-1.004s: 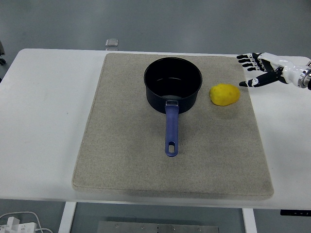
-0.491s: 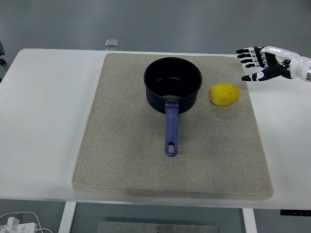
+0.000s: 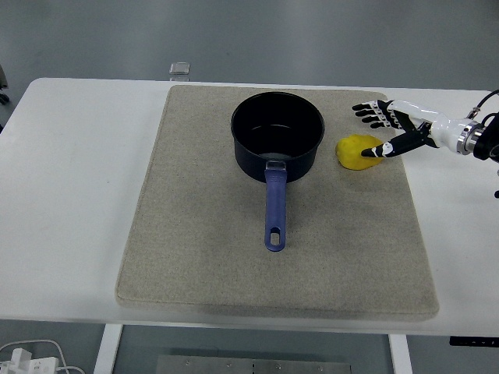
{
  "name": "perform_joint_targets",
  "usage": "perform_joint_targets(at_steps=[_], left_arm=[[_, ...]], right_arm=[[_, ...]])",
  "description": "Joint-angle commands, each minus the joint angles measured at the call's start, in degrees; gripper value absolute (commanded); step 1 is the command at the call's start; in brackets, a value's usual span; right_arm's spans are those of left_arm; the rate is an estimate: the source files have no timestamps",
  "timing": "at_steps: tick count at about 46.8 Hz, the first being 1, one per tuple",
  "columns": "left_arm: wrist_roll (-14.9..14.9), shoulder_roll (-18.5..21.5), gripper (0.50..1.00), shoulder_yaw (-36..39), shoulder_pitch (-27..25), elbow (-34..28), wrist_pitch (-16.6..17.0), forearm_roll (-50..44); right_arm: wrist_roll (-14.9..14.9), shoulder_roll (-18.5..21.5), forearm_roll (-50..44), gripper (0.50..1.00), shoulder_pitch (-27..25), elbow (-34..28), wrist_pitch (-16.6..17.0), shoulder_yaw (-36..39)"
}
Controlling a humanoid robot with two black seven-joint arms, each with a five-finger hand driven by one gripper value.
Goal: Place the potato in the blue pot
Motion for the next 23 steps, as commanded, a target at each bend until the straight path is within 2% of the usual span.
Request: perform_joint_targets(at_steps=[1, 23], left_arm=[[0.00, 0.00, 0.992, 0.00, 0.00, 0.00, 0.00, 0.00], [0.00, 0.00, 0.992, 0.00, 0.00, 0.00, 0.00, 0.00]], right_arm=[[0.00, 0.28, -0.02, 0.928, -0.36, 0.15, -1.51, 0.21], [0.00, 0.72, -0.11, 0.928, -2.56, 0.15, -4.06, -0.05]])
